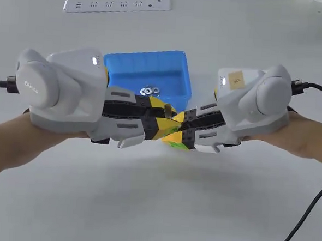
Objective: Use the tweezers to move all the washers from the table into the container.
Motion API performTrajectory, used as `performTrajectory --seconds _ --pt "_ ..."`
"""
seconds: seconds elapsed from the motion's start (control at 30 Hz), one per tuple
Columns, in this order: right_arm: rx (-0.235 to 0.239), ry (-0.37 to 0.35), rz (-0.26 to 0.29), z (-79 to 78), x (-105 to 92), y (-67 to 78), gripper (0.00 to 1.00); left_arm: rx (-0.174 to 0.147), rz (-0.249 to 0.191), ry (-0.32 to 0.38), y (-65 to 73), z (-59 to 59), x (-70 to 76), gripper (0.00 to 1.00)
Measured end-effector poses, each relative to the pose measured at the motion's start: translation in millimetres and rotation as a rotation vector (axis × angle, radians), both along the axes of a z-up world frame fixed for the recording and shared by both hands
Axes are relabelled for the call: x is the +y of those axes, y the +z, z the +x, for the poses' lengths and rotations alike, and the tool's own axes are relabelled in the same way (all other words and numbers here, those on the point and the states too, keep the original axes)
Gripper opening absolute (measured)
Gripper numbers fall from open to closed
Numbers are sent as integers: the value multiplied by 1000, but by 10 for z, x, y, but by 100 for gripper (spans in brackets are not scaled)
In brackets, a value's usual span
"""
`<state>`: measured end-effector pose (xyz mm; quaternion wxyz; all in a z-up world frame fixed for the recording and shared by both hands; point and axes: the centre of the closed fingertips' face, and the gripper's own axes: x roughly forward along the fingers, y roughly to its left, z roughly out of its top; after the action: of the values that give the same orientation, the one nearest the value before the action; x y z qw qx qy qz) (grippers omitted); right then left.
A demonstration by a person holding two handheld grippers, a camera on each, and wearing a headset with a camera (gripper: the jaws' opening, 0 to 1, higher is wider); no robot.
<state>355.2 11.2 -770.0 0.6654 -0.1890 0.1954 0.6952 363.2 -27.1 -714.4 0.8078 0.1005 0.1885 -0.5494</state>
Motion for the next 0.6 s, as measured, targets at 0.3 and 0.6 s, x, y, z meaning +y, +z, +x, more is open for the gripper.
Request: performTrajectory --seconds 0.3,0.6 --pt "-9 0 0 -22 7 71 10 10 45 25 -6 -28 136 25" --pt "-17 -10 1 -25 -28 193 10 37 63 106 41 -170 443 40"
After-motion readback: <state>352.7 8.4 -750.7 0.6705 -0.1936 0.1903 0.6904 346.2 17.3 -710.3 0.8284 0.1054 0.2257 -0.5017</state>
